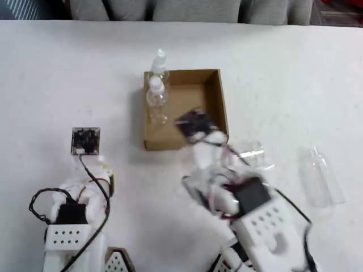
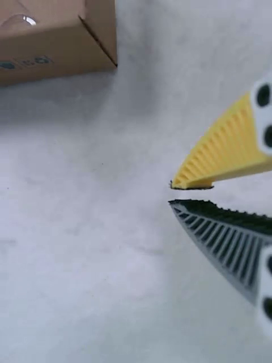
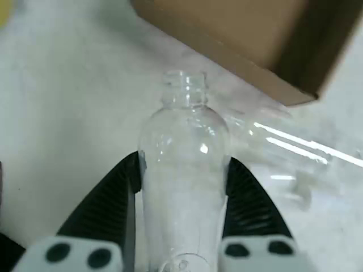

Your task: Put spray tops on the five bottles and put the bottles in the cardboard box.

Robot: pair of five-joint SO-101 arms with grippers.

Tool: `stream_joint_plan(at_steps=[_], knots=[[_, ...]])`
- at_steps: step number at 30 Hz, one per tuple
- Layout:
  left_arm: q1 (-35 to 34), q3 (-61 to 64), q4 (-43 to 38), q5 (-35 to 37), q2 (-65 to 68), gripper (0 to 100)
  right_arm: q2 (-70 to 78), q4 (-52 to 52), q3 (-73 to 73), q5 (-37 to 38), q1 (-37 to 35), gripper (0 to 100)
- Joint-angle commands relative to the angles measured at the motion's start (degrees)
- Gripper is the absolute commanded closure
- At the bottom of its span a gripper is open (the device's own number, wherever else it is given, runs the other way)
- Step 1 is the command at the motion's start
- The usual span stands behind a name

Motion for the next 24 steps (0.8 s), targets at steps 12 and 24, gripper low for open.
stream_joint_plan(at_steps=[12,24], knots=[[-0.48,-0.53,-3.08,-0.26,-1.10,95,33.45,-34.33,0.79,-22.51,-6.90,97.6],[-0.22,-1.05,-3.08,-0.26,-1.10,95,33.36,-30.55,1.14,-22.07,-12.62,63.3]])
